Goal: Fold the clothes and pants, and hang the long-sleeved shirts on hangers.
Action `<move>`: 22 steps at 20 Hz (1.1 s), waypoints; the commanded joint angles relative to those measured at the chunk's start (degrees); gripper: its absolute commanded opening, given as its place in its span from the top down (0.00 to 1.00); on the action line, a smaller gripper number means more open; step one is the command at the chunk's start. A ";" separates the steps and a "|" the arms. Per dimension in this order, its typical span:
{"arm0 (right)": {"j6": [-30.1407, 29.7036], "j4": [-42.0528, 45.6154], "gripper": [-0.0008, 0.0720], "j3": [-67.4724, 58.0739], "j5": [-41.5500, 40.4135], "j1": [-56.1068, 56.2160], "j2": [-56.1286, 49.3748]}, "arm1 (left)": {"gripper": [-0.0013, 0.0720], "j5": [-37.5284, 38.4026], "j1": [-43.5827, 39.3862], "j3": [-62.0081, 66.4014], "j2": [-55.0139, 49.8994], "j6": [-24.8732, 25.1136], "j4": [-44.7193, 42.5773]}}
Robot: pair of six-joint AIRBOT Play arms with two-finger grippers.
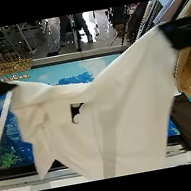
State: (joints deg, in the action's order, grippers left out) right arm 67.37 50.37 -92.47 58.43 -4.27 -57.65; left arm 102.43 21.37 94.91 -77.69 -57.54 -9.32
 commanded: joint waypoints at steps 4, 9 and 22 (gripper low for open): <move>2.05 -5.90 0.89 0.85 -17.75 0.02 -36.28 | 0.83 -11.37 -3.69 -0.42 -33.27 -2.25 -5.62; 2.80 -0.72 0.31 -1.16 -4.66 -1.66 -41.38 | 0.84 -8.68 1.79 4.39 -34.80 -8.68 -12.83; 2.32 -5.11 0.35 52.35 14.12 -6.38 -11.63 | 0.39 -23.32 -12.26 -24.39 -6.25 -22.62 -61.99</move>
State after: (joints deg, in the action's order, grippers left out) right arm 71.75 49.89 -52.27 69.60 -10.44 -75.59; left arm 85.36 12.53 81.14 -88.64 -79.18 -71.18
